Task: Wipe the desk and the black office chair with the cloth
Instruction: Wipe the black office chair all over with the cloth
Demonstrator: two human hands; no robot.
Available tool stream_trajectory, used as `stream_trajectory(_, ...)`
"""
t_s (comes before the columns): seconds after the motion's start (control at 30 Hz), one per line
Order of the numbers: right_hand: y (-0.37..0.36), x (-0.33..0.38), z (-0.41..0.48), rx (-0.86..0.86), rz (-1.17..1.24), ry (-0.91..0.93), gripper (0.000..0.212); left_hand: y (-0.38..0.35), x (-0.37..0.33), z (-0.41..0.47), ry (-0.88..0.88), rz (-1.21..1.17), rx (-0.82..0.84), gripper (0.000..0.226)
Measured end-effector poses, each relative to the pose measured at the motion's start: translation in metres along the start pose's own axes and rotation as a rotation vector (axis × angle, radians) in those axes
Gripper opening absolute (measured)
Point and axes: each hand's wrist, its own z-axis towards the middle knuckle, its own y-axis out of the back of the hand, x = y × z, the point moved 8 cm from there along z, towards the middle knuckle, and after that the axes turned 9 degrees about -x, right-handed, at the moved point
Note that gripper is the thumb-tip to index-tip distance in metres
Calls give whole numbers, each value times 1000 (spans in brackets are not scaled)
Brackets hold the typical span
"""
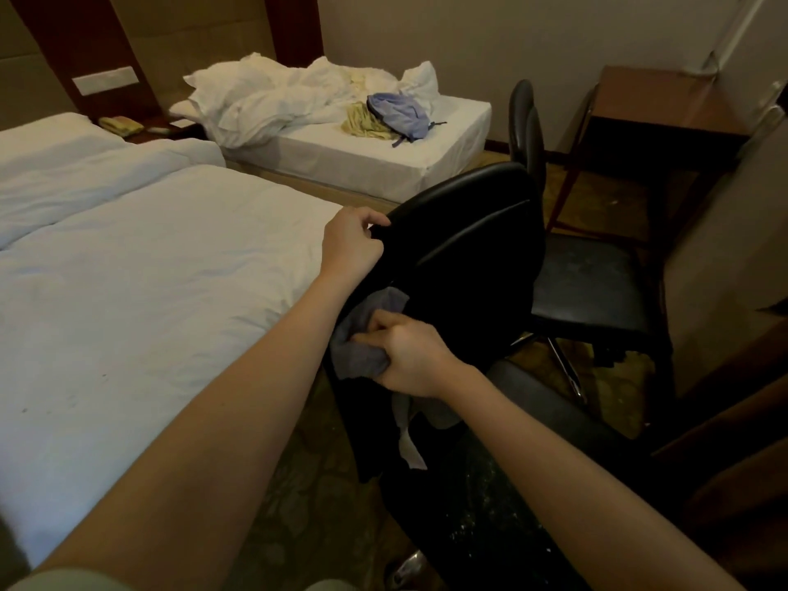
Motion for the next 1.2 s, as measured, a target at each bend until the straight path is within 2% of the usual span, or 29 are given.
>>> stream_trajectory(0.07, -1, 7, -11, -6, 11, 57, 25, 0, -9, -4, -96, 24, -37, 37)
stream_trajectory(0.17, 0, -25, -32, -50, 13, -44, 33, -8, -21, -15, -267, 92, 16, 35)
stream_trajectory(0.23, 14, -61, -44, -194, 84, -246, 37, -16, -22, -24, -339, 106, 96, 36)
stream_trajectory(0.33, 40, -115, -55, -446, 196, -662, 36, -25, -22, -30, -341, 86, 140, 36)
stream_trajectory(0.4, 42, -124, -47, -552, 210, -812, 39, -32, -27, -31, -310, 49, 167, 42)
stream_trajectory(0.53, 0, -102, -30, -652, 323, -813, 51, -62, -35, -33, -237, 27, 293, 50)
stream_trajectory(0.63, -17, -111, -42, -735, 399, -806, 52, -88, -27, -33, -230, 59, 401, 51)
stream_trajectory(0.73, -29, -137, -58, -575, 373, -812, 58, -111, -23, -37, -273, 144, 473, 53)
stream_trajectory(0.83, -39, -176, -87, -434, 413, -1070, 58, -124, -31, -41, -352, 230, 480, 56)
stream_trajectory(0.9, -32, -194, -95, -397, 388, -1148, 52, -137, -41, -40, -392, 257, 516, 56)
stream_trajectory(1.0, -1, -216, -92, -530, 364, -1154, 48, -164, -54, -35, -407, 303, 578, 58)
stream_trajectory(1.13, 32, -257, -87, -776, 469, -1296, 49, -199, -79, -19, -445, 350, 527, 60)
stream_trajectory(1.2, 40, -276, -77, -820, 476, -1299, 49, -216, -91, -9, -483, 380, 476, 59)
